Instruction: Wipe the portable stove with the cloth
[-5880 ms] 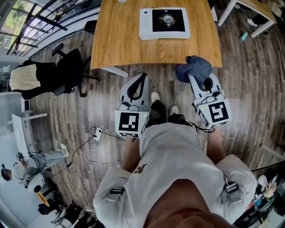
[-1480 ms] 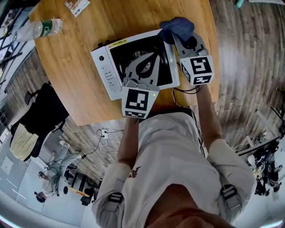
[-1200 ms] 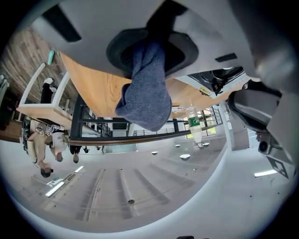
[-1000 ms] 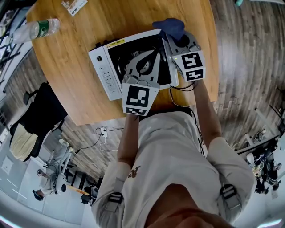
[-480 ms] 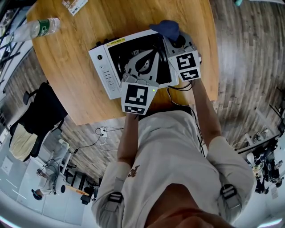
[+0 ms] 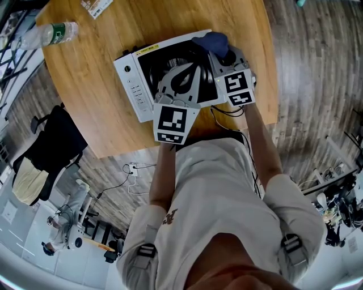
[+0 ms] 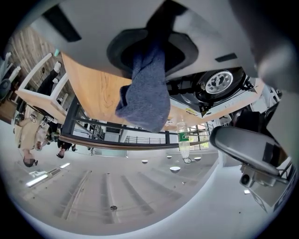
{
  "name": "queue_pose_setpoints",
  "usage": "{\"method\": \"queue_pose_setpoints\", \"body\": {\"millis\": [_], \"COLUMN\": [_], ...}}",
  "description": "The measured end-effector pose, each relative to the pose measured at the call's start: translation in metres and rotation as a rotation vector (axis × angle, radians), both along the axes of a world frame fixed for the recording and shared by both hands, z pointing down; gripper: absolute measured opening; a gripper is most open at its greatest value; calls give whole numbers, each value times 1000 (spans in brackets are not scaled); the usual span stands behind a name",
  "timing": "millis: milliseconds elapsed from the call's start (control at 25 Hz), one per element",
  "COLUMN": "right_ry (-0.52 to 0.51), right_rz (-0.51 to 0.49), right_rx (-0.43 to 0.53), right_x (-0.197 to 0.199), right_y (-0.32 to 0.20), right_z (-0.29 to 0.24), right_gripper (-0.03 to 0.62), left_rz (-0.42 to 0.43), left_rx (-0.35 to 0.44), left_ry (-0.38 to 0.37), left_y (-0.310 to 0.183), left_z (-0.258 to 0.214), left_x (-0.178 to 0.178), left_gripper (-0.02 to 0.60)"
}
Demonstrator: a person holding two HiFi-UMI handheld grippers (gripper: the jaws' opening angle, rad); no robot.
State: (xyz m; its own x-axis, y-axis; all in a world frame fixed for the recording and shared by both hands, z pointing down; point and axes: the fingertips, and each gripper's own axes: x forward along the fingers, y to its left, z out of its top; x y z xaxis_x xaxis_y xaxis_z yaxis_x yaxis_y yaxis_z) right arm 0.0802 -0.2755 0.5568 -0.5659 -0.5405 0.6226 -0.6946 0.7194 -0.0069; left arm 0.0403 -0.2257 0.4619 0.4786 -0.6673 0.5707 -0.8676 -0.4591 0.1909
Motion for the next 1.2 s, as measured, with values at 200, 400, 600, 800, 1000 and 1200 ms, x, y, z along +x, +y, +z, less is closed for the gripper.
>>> {"method": "queue_pose_setpoints", "body": {"millis": [200, 400, 600, 800, 1000, 1200], "right_ry": [14, 22, 31, 25, 24, 56], "right_rz": [-7, -6, -3, 18, 41, 43], "right_rx": [-8, -19, -29, -42, -55, -46], "right_x": [4, 10, 17, 23, 32, 39], "right_y": [16, 34, 52, 71, 87, 101], "right_z": [0, 1, 2, 3, 4, 5], "right_gripper": [52, 52, 52, 52, 52, 52], "left_rz": [5, 18, 37, 57, 71, 84], "left_rx": [3, 2, 5, 7, 5, -6], "left_ry": [-1, 3, 2, -2, -8, -12], "left_y": [10, 22, 31, 40, 50, 61], "left_z": [-2, -3, -5, -6, -5, 0], "left_x": [-1, 3, 6, 6, 7, 10], "left_gripper": [20, 20, 20, 20, 20, 20]}}
